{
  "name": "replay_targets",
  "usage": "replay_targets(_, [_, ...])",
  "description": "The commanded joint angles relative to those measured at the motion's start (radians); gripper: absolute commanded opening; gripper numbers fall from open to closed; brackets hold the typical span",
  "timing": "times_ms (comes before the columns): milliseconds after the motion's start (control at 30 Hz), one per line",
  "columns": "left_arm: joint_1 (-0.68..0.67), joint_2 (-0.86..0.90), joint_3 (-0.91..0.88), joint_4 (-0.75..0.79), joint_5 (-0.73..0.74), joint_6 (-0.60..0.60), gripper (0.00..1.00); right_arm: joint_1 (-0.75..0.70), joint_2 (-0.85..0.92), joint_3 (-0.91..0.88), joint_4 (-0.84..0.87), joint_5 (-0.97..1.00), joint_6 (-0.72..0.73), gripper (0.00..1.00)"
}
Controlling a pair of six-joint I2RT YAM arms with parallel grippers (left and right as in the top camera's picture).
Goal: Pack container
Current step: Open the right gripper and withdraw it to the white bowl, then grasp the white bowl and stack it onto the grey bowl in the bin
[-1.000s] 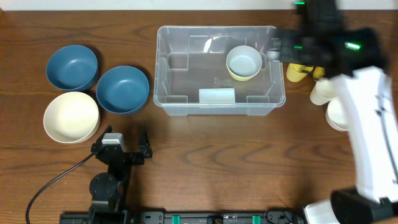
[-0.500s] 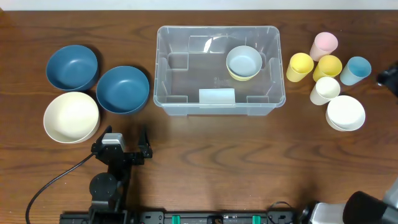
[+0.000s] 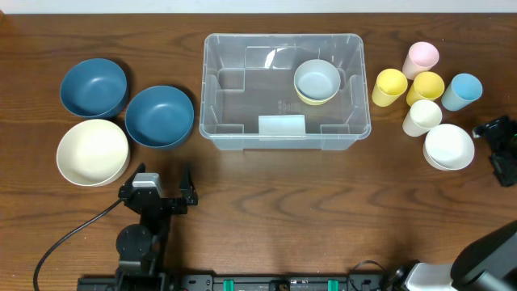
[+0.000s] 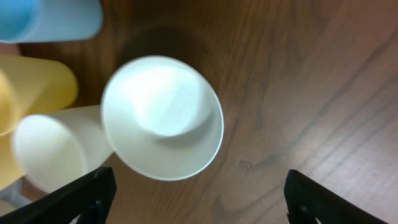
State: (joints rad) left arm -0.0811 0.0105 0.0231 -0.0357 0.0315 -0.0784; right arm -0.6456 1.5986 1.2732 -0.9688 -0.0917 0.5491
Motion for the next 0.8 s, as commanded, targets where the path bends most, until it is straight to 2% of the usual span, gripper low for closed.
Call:
replay_targets(0, [0.004, -0.005, -0.019, -0.035, -0.005, 0.006, 0.98, 0.005, 0.052, -0.051, 0.026, -0.016, 0.015, 0.87])
replay_targets(200, [0.004, -0.005, -0.019, -0.035, -0.005, 0.006, 0.98, 0.005, 0.166, -0.112, 0.087, -0.014, 0.015, 0.8])
replay_targets(433, [0.004, -0.005, -0.019, -0.035, -0.005, 0.006, 0.98, 0.006, 0.25, -0.113, 0.112, -0.013, -0.005, 0.62])
replay_targets(533, [0.004, -0.005, -0.019, -0.035, -0.005, 0.006, 0.98, 0.01, 0.253, -0.119, 0.126, -0.008, -0.016, 0.45])
replay_targets(667, [0.004, -0.005, -0.019, -0.035, -0.005, 0.006, 0.98, 0.019, 0.253, -0.119, 0.122, -0.006, -0.028, 0.17])
replay_targets(767, [0.004, -0.005, -0.019, -0.035, -0.005, 0.006, 0.98, 0.026, 0.253, -0.119, 0.112, -0.006, -0.031, 0.03])
